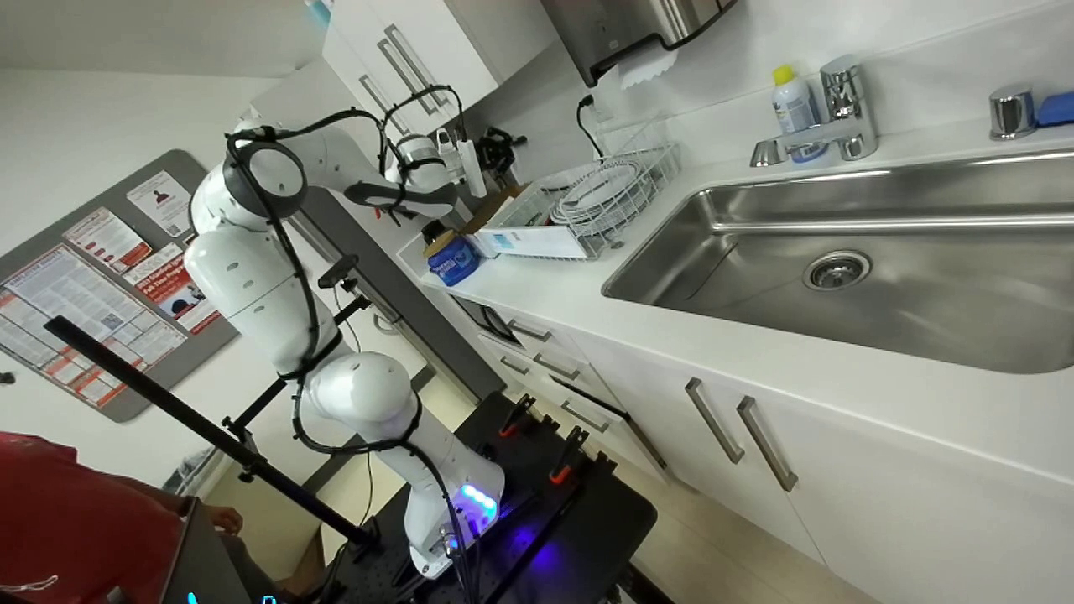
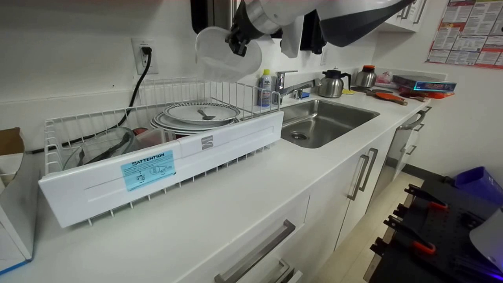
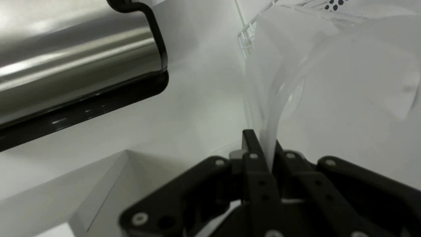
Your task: Move the object from the drying rack to the sink
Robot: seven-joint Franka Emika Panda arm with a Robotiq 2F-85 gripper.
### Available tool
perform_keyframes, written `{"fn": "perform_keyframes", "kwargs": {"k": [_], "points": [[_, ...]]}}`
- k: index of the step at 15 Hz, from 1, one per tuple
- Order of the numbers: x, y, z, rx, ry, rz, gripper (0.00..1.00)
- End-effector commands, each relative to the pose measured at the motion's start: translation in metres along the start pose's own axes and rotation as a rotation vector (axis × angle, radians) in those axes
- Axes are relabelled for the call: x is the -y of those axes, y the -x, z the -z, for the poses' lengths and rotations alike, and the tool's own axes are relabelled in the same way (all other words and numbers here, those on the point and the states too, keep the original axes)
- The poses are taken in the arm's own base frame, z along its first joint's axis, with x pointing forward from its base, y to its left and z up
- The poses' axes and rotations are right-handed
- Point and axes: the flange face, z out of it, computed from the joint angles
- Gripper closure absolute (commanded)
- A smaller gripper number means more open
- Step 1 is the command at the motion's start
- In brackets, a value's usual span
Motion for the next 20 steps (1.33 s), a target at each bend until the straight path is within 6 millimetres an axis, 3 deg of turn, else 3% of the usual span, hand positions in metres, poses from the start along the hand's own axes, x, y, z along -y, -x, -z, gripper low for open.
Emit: {"fn": "perform_keyframes", "kwargs": {"k": [1,9,18,19,20], "points": [[-0.024,0.019,0.03,-0.023,0.027,-0.01,0.98],[-0.052,0.054,0.041,0.173,0.098,-0.032,0.98],[-0.056,0.129,0.015,0.591,0.143,-0.088,0.98],[-0.052,0.133,0.01,0.606,0.116,-0.094,0.98],[-0.05,0.121,0.007,0.565,0.126,-0.094,0.91]]}}
